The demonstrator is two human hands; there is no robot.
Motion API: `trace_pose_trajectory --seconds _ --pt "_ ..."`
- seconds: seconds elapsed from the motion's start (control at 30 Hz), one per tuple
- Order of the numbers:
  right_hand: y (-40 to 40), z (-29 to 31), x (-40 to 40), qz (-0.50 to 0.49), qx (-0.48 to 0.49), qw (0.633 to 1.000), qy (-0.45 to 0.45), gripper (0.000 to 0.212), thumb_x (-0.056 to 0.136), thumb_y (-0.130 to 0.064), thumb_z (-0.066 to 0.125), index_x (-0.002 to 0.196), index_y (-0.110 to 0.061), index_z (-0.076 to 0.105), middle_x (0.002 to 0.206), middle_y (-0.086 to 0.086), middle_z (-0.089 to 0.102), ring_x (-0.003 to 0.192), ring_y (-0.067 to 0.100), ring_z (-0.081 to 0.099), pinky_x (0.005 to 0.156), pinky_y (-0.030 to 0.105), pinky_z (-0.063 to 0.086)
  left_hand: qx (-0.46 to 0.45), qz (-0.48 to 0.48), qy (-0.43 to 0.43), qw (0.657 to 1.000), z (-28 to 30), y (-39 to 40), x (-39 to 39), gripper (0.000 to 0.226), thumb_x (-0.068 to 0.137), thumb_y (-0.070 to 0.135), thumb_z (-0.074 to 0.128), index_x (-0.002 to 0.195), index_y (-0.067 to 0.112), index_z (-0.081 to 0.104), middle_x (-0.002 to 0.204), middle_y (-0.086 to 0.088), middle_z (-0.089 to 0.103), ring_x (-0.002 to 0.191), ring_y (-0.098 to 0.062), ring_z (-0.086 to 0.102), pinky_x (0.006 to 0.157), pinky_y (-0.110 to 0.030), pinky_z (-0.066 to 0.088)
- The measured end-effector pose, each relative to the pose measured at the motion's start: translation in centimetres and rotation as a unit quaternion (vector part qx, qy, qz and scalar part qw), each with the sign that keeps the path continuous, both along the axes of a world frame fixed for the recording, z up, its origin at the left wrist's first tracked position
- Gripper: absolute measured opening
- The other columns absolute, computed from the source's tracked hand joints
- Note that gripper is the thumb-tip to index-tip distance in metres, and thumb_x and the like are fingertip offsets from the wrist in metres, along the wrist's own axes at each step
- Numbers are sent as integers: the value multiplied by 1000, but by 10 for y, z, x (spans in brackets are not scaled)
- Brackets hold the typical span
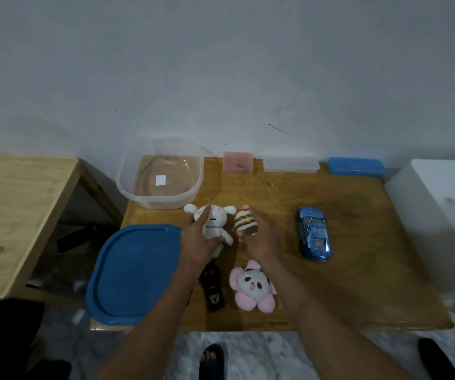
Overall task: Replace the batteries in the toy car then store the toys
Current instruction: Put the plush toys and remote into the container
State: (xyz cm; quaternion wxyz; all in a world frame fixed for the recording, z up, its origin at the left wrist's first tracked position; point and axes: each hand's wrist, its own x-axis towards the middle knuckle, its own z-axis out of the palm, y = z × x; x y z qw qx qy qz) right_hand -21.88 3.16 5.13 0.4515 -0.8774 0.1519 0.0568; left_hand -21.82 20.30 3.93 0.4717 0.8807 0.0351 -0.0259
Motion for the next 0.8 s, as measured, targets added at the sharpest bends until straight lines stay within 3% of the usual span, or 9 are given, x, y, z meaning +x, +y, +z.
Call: trace_pose_trajectory --seconds 0.13,0.23,0.37,0.47,0.6,0.73,0.8 --pt "-3 26 7 -10 46 997 -66 70 87 -16 74 146 -40 46 127 -10 64 111 10 61 90 26 52 -63 -1 -41 997 27 -8 7 90 75 19 87 150 36 42 141 -12 48 128 -25 48 104 -41 47" --pt "0 62 19 -1 80 991 -110 73 86 -18 76 146 -44 43 131 -12 60 114 10 59 90 30 56 -77 18 -80 994 59 -7 20 89 74 19 88 150 32 44 138 -11 51 124 -22 49 104 -41 49" --pt "17 98 42 39 101 982 -153 66 89 -21 74 144 -42 45 132 -10 57 112 7 58 79 13 51 -65 22 -135 989 94 16 45 90 73 26 89 151 27 45 137 -9 55 122 -18 50 96 -33 47" --pt "38 114 64 54 122 976 -171 56 92 -20 71 138 -44 49 122 -15 55 104 4 58 71 5 48 -35 19 -167 985 107 48 67 90 73 31 90 151 24 47 133 -8 59 119 -19 53 93 -34 47" --pt "73 119 97 61 127 973 -181 55 93 -16 68 141 -36 50 116 -13 57 97 2 58 66 0 46 -12 40 -163 986 109 93 98 88 74 28 89 151 24 47 136 -8 59 121 -15 52 90 -28 42" --pt "117 101 132 64 121 974 -181 60 91 -16 70 143 -33 47 119 -13 56 108 9 59 82 12 51 -9 53 -129 990 92 132 132 86 76 29 88 151 29 46 143 -7 55 128 -21 51 95 -30 43" --pt "135 85 148 54 112 978 -167 59 91 -13 71 143 -30 49 118 -12 56 107 9 57 73 1 44 -21 57 -101 993 77 145 147 86 76 28 88 151 31 45 146 -5 54 130 -21 50 98 -28 41"
